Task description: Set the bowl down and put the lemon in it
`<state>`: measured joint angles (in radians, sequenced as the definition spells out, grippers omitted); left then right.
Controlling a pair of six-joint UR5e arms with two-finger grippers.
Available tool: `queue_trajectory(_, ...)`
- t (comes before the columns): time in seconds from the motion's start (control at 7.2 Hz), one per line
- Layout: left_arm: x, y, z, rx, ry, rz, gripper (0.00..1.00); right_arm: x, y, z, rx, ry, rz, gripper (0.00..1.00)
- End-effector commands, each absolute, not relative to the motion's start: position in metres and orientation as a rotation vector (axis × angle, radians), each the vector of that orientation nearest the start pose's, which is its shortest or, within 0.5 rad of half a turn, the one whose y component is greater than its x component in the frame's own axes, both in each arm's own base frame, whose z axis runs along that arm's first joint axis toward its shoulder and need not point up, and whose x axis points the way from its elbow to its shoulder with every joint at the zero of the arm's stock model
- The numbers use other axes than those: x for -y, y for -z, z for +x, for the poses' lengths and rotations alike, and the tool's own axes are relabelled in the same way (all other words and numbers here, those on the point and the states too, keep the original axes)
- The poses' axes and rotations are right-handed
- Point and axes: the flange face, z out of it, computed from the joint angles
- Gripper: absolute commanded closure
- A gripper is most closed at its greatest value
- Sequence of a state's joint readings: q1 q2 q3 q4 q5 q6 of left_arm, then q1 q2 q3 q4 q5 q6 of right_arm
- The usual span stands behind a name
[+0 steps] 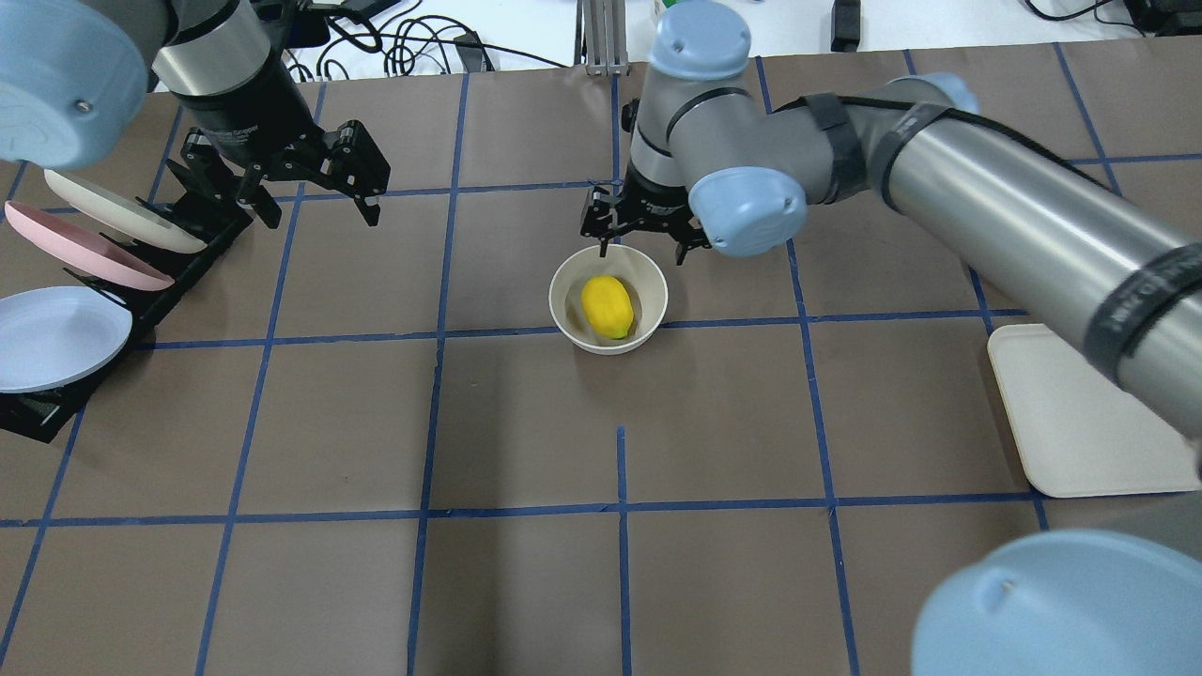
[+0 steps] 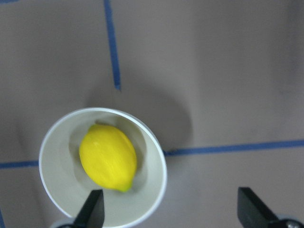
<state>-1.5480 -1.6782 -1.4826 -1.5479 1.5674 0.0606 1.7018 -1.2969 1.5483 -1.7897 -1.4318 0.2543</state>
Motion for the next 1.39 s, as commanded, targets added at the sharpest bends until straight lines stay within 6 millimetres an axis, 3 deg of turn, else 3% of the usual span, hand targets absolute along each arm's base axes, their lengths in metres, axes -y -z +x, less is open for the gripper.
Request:
queue_trajectory(0.0,0.54,-0.475,-0.122,-3.147,0.013,0.053,0.0,0.508,-0.459,0.147,-3.008,-0.156,0.21,0.0)
queue_trajectory(0.14,0.54,-0.474,-0.122,-3.147,0.008,0.056,0.0,0.487,-0.48,0.138,-3.04,-0.156,0.229,0.0)
queue_trajectory(0.56,0.539,-0.475,-0.122,-3.147,0.01,0.051,0.0,0.491,-0.475,0.131,-3.065,-0.155,0.267,0.0)
queue_trajectory(1.25,0.539,-0.483,-0.123,-3.149,0.034,0.051,0.0,0.48,-0.478,0.122,-3.174,-0.159,0.25,0.0)
